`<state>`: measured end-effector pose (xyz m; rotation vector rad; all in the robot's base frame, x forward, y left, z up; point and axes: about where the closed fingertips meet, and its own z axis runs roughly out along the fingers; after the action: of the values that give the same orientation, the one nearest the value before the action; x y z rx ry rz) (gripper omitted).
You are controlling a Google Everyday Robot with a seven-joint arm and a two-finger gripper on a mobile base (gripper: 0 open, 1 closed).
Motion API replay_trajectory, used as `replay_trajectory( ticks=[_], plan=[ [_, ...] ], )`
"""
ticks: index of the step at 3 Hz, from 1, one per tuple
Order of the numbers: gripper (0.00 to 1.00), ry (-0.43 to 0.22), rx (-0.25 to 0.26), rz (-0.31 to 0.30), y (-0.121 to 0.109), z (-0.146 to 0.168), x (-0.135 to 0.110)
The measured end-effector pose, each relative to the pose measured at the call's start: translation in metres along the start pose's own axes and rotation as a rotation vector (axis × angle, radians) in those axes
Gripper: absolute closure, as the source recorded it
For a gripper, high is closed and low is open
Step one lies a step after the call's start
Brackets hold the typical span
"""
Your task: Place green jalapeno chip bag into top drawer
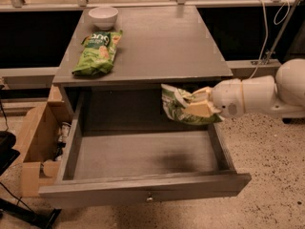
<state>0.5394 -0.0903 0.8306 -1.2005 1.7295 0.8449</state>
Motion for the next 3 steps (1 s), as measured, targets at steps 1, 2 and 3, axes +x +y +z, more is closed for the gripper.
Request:
replay_trajectory(
  ticks=[1, 2, 3],
  plan=[
    [1.0, -0.014, -0.048, 0.045, 0.006, 0.026, 0.038],
    [1.0, 0.068, -0.047, 0.086, 0.004, 0.05, 0.07],
    [0.82, 0.21, -0.006, 0.157, -0.008, 0.066, 0.1]
  ],
)
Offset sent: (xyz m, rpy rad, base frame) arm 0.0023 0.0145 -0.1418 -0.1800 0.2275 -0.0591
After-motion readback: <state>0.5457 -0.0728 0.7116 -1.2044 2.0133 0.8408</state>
